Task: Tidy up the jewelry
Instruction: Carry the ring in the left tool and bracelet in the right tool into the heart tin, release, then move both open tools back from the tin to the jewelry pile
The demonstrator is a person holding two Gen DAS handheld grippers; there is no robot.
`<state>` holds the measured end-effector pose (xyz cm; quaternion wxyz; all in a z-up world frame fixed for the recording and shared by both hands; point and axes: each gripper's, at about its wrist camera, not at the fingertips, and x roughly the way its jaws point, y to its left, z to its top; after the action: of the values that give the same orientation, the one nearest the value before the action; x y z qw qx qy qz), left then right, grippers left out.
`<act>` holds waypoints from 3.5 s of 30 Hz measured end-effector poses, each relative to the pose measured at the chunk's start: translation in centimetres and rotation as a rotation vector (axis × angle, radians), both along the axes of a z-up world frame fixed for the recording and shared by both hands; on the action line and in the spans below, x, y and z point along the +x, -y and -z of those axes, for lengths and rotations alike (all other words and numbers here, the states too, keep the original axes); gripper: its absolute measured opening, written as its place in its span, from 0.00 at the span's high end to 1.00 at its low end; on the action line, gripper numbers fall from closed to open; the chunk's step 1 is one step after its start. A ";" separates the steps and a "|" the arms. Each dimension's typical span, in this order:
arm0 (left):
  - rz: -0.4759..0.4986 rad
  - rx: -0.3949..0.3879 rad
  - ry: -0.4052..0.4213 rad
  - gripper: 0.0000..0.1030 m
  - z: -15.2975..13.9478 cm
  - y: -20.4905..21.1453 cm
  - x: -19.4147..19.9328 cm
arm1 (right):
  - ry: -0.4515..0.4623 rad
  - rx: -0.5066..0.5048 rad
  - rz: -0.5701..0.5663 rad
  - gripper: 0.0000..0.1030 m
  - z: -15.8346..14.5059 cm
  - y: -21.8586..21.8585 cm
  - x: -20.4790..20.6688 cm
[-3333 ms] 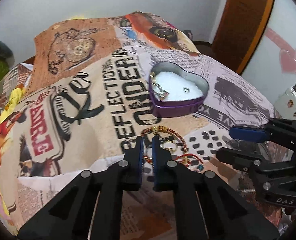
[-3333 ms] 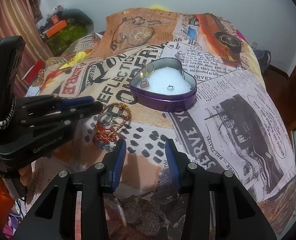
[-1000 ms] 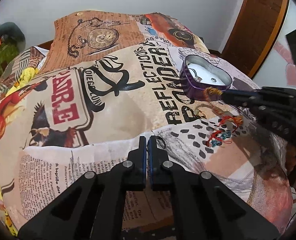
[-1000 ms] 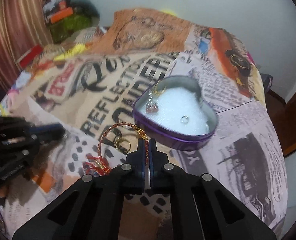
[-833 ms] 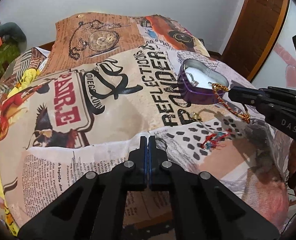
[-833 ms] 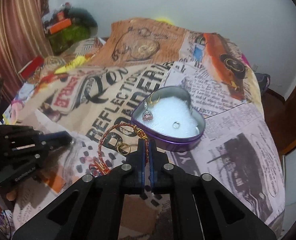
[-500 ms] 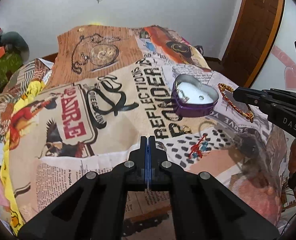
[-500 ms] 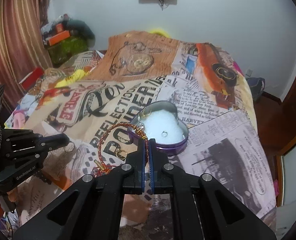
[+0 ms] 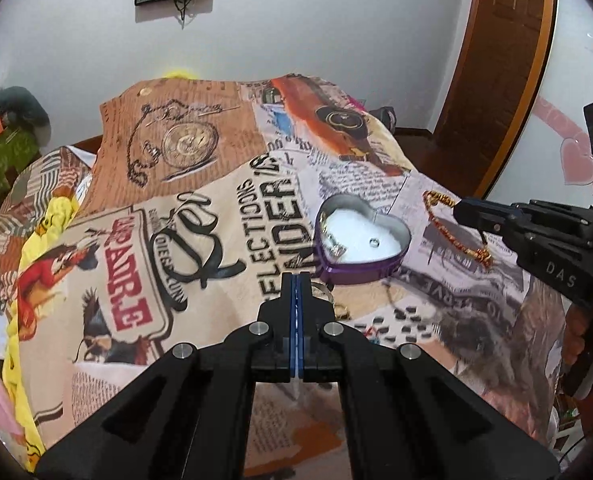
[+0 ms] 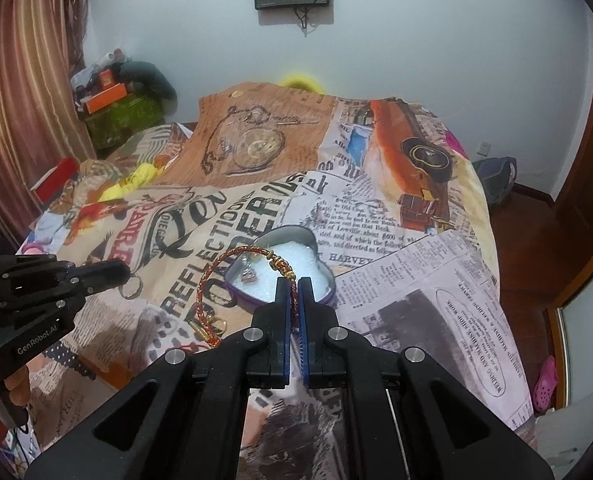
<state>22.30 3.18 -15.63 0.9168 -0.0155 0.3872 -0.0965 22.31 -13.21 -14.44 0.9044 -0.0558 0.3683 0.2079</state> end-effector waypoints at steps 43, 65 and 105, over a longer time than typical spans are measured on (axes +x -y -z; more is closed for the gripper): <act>0.108 -0.016 -0.046 1.00 3.2 4.9 8.3 | -0.136 0.020 -0.039 0.97 4.5 -0.5 6.8; 0.067 0.017 -0.068 0.82 2.0 4.4 6.8 | -0.148 0.006 -0.059 0.92 3.0 0.0 5.2; 0.026 -0.022 -0.172 0.55 4.1 -0.4 -2.9 | -0.176 -0.060 -0.080 0.61 2.8 -2.9 -3.0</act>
<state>19.43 3.54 -19.73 0.8785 -0.0288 0.4637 -0.1112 19.34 -10.27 -17.24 0.8576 -0.0787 0.4498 0.2367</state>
